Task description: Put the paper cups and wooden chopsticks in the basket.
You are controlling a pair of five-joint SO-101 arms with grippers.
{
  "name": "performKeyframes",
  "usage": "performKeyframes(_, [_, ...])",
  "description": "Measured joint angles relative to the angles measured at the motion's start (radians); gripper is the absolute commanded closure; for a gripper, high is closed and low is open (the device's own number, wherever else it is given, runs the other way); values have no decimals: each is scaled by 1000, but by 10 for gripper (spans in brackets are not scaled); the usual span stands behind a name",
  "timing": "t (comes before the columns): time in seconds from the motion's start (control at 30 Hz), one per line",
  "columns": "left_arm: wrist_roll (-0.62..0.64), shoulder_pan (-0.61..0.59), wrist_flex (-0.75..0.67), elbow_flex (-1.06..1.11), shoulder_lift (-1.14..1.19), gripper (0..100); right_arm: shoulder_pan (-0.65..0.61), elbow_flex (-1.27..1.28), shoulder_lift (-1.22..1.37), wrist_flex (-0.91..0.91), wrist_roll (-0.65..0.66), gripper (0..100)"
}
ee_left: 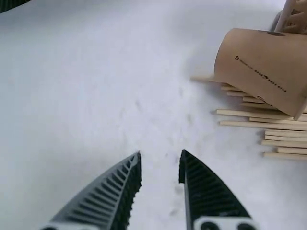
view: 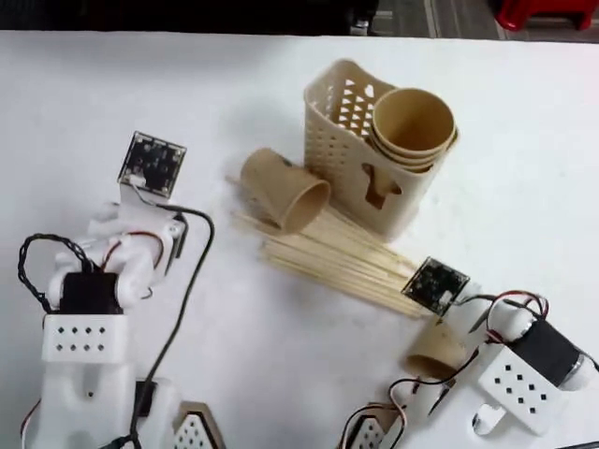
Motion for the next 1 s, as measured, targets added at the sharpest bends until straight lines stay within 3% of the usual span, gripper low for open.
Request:
performKeyframes(0.37, [0,0,-3,0,0,854,-58,64,-12,-8,8,747])
performKeyframes(0.6, [0,0,-3,0,0,854,-74,127,-12,-192,3,747])
performKeyframes(0.83, [0,0,-3,0,0,854,-126,210,2,-497,-226,747])
performKeyframes(1.0, [0,0,-3,0,0,853,-166,203,2,-537,-356,747])
